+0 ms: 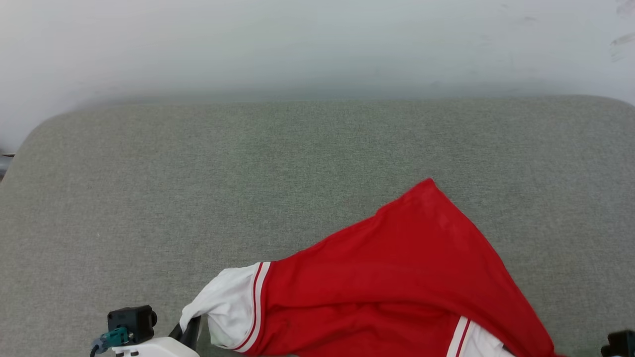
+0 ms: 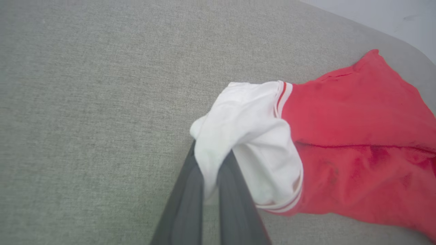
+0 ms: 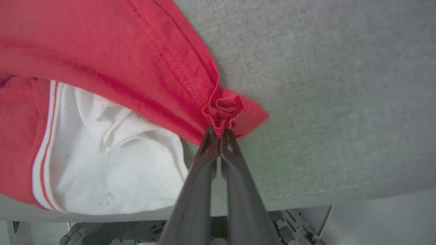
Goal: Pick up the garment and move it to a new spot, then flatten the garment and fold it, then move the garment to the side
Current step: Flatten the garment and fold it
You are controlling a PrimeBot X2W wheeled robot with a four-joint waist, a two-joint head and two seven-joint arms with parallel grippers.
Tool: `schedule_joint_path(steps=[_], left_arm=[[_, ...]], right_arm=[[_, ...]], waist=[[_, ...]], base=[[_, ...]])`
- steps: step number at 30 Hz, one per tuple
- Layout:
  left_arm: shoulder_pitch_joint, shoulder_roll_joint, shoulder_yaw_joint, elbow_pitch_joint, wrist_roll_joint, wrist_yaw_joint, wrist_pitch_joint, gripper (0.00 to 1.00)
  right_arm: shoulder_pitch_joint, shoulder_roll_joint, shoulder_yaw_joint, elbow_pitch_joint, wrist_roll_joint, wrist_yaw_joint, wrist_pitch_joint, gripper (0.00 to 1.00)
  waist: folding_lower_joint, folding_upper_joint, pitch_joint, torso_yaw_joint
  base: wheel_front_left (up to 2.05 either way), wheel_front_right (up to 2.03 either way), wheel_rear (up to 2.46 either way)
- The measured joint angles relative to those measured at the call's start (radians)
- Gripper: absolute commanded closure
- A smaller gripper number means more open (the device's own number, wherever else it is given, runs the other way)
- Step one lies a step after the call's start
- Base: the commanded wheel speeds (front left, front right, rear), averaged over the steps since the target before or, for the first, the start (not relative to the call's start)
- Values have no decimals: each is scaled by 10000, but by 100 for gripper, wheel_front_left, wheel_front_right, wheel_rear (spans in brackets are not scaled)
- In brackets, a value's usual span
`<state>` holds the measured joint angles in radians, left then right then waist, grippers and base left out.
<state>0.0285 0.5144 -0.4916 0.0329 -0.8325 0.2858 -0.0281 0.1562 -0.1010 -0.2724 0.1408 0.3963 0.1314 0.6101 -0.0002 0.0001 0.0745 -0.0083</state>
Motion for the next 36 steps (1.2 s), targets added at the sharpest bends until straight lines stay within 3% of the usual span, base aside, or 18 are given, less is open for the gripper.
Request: schedule_joint_path(steps=[3,4,5,15,21,25,30,36], left_arm=[[80,19,-13,-19,-67,50,48,100],[80,35,-10,-42,-69,50,54,100],[81,42,-4,-54,-79,52,77,100],[-4,90,23,-155,-148,42,90,100],[-510,-111,-155,-163,25,-119,77,100],[-989,-234,-247,-138,123,-272,56,100],[-1640,-479,-437,-88,328,-487,-19,100],[-2266,-769,-635,77,466,-798,-125,100]], right_arm=[[525,293,-150,-213,94,0,21,100],[582,362,-190,-290,148,0,-157,87],[601,401,-192,-353,232,0,-360,0],[-621,236,2,-1005,36,-4,-3597,0],[-2200,-424,583,-209,-132,-4,-3833,0],[-3575,-1235,1542,602,2,-4,-3150,0],[-5438,-2207,2811,1645,616,-4,-1156,0],[-7108,-2897,3975,2510,1066,-4,506,0]], waist=[[0,0,-53,-52],[0,0,-52,-52],[1,0,-48,-53],[2,0,180,-16],[3,0,473,292],[3,0,811,547],[3,0,1356,874],[4,0,2006,1326]], base=[[0,0,0],[0,0,0],[0,0,0],[0,0,0],[0,0,0],[0,0,0],[0,0,0],[0,0,0]])
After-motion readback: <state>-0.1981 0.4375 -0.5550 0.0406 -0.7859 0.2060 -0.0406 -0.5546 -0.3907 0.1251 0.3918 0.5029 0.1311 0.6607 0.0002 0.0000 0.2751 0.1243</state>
